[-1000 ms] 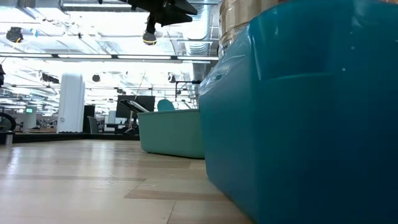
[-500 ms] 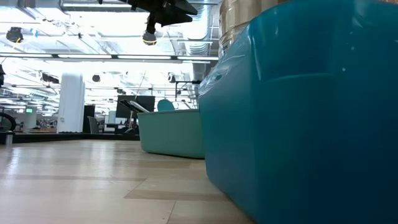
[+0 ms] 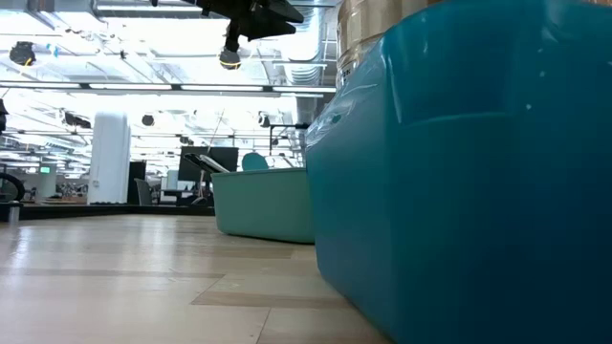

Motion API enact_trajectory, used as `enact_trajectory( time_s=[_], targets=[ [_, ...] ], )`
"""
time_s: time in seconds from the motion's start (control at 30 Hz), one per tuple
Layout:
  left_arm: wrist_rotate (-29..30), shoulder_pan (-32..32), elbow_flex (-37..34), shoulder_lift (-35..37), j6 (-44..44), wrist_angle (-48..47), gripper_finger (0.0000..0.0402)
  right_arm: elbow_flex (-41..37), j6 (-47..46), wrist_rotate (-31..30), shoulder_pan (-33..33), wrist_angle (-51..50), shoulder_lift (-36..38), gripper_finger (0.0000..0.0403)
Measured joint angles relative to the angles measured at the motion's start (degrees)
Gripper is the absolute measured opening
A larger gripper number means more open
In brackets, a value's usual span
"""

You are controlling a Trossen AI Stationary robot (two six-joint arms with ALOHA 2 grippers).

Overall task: Pick & Place Food Item
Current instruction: Put the blue noodle pack into the transparent bin

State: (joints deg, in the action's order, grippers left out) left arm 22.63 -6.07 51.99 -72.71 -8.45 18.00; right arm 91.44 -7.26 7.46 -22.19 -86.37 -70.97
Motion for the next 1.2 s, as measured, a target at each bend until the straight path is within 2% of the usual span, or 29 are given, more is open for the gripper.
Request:
enact_trajectory(
  time_s=[0.13, 0.43, 0.63, 0.9, 1.2],
  targets=[
    [0.0, 0.0, 0.0, 0.0, 0.0, 0.0, 0.0121, 0.0, -2.1, 3.3, 3.7, -0.2, 2.1, 0.0003],
    [0.0, 0.0, 0.0, 0.0, 0.0, 0.0, 0.0121, 0.0, -10.4, 3.2, 14.3, -3.6, 2.9, 0.0001],
    [0.0, 0.0, 0.0, 0.0, 0.0, 0.0, 0.0121, -2.9, -14.5, 2.0, 22.6, -2.7, 2.9, 0.0001],
    [0.0, 0.0, 0.0, 0.0, 0.0, 0.0, 0.0121, -13.2, -23.4, 1.2, 33.2, 0.4, 5.7, 0.0001],
    [0.0, 0.0, 0.0, 0.0, 0.0, 0.1, 0.0121, -27.5, -39.6, 1.4, 42.1, 3.3, 10.0, 0.0001]
  ],
)
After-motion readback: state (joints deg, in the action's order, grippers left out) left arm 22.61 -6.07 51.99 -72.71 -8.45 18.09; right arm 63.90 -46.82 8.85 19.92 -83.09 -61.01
